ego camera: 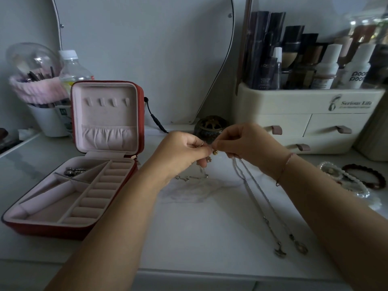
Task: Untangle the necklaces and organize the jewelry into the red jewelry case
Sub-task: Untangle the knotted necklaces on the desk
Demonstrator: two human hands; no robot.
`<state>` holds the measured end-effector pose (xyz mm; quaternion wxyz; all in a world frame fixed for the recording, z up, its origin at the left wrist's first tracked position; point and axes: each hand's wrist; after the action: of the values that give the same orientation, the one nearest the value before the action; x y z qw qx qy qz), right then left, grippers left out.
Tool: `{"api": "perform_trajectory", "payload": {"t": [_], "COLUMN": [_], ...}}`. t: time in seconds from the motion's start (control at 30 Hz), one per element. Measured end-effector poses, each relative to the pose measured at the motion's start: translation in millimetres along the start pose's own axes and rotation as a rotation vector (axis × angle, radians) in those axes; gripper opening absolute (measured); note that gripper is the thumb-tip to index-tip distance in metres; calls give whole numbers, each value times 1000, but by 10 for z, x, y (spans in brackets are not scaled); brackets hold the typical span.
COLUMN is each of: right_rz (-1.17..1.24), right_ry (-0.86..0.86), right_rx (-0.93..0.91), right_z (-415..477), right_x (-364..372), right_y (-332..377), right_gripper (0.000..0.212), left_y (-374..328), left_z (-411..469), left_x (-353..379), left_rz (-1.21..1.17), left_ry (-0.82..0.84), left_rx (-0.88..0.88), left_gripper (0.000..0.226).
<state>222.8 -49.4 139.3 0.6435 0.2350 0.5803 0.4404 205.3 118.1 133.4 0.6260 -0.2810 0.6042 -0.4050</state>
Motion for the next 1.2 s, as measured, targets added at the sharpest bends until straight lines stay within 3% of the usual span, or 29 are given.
{"api": "perform_trajectory", "payload": {"t": [0.43,0.7,1.2], "right_rz": [136,86,238], "right_ry": [234,129,81], "right_rx": [225,250,180], "right_z": [-52,2,-16], "right_x": [-2,5,12], "right_y": [97,22,28], "right_gripper": [27,11,10], "left_y": [43,57,86], "left_z": [37,52,73], "left_x": [54,68,59], "left_rz": [2,-174,-112], "left_ry": [-98,-35,11], "left_rx": [-67,-62,-175], "left_gripper": [16,9,12]}}
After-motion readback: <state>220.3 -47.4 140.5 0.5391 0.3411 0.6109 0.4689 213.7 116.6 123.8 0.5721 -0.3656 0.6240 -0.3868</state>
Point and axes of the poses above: each hand's wrist, its own z-axis towards the middle knuckle, its own x-axis out of the palm, y = z × x, and after that the axes turned 4 degrees about z, right-handed
